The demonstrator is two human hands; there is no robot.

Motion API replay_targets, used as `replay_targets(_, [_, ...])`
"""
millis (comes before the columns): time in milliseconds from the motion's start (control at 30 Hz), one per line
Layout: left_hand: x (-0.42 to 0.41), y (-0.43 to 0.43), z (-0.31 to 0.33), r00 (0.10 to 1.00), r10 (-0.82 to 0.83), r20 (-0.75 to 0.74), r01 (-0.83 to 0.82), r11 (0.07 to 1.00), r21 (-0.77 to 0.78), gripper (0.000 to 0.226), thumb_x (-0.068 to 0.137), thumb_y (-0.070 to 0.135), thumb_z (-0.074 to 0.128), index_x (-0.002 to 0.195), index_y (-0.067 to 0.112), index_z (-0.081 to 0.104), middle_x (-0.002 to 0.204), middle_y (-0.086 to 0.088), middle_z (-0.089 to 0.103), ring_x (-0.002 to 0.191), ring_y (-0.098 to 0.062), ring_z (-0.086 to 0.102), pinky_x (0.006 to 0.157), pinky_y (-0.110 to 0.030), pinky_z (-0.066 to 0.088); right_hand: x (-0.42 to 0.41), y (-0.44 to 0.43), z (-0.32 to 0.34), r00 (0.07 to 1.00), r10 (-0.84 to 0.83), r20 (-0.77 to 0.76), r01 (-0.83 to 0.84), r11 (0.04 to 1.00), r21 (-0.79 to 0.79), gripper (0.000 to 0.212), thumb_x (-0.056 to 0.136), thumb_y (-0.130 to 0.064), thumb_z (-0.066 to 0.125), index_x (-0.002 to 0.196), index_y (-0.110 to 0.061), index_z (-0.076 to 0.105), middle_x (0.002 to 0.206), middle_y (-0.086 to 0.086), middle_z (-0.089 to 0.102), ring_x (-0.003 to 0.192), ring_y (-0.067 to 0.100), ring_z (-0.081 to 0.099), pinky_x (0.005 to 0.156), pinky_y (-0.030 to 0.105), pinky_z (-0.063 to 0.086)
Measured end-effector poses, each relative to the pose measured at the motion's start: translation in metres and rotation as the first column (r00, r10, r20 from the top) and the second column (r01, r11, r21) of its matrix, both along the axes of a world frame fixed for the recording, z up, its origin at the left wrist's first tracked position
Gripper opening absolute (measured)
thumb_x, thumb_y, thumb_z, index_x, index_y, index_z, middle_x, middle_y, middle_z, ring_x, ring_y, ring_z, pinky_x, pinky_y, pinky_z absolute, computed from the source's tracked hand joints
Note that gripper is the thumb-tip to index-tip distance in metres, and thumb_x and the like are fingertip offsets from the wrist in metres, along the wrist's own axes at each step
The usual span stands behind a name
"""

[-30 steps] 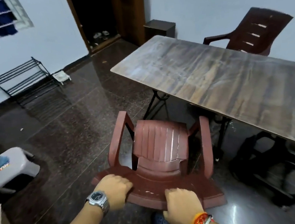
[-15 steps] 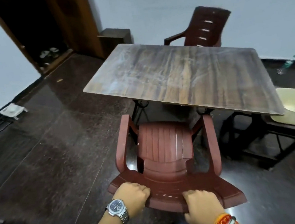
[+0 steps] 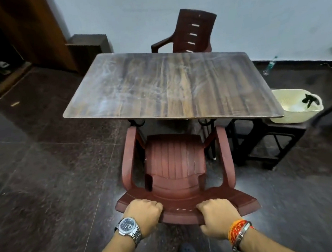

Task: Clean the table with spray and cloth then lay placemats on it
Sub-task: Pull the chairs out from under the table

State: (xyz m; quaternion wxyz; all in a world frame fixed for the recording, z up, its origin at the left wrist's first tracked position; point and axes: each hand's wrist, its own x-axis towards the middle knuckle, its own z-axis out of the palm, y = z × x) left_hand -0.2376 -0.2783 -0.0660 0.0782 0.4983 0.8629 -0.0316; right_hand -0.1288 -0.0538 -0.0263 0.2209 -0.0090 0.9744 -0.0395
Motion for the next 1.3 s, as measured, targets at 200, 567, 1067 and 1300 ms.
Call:
replay_targets(200, [-0.025, 0.008, 0.005, 1.000, 0.005, -0.016, -0.006, 0.998, -0.070, 0.016, 0.037, 0.028, 0.065, 0.050, 0.023, 0.058, 0.045, 0.008, 0.059, 0.035, -0.013, 0.058, 0.032, -0.017, 0.040, -0.021, 0.005, -0.005, 0.999, -0.016, -0.047, 0.016, 1.000, 0.004, 0.039, 0.072, -0.043, 0.047, 0.101, -0.020, 0.060, 0.105, 0.001, 0.066, 0.095, 0.030, 0.062, 0.077, 0.035, 0.047])
replay_targets(567, [-0.061, 0.038, 0.024, 0.997, 0.076, 0.024, -0.067, 0.963, -0.259, 0.028, 0.090, 0.020, 0.047, 0.114, 0.016, 0.061, 0.122, -0.005, 0.069, 0.110, -0.035, 0.066, 0.084, -0.042, 0.052, -0.059, 0.024, -0.001, 0.998, -0.019, -0.059, 0.022, 0.999, 0.040, 0.033, 0.074, -0.041, 0.050, 0.096, -0.020, 0.060, 0.102, 0.004, 0.066, 0.092, 0.033, 0.062, 0.072, 0.035, 0.044])
replay_targets(1067, [-0.096, 0.063, 0.022, 0.996, 0.087, -0.023, -0.090, 0.961, -0.261, 0.026, 0.090, 0.022, 0.050, 0.114, 0.018, 0.060, 0.123, -0.002, 0.068, 0.110, -0.032, 0.066, 0.082, -0.040, 0.051, -0.094, 0.049, -0.003, 0.997, -0.020, -0.075, 0.024, 0.999, 0.044, 0.034, 0.075, -0.043, 0.050, 0.097, -0.020, 0.061, 0.098, 0.005, 0.066, 0.087, 0.032, 0.062, 0.071, 0.035, 0.045])
replay_targets(1300, [-0.113, 0.074, 0.024, 0.995, 0.092, -0.030, -0.096, 0.959, -0.266, 0.027, 0.090, 0.023, 0.051, 0.115, 0.018, 0.060, 0.121, -0.002, 0.068, 0.108, -0.033, 0.066, 0.083, -0.038, 0.051, -0.111, 0.060, -0.004, 0.996, -0.017, -0.085, 0.022, 0.998, 0.061, 0.035, 0.075, -0.045, 0.051, 0.098, -0.021, 0.061, 0.098, 0.005, 0.064, 0.087, 0.031, 0.062, 0.070, 0.036, 0.045])
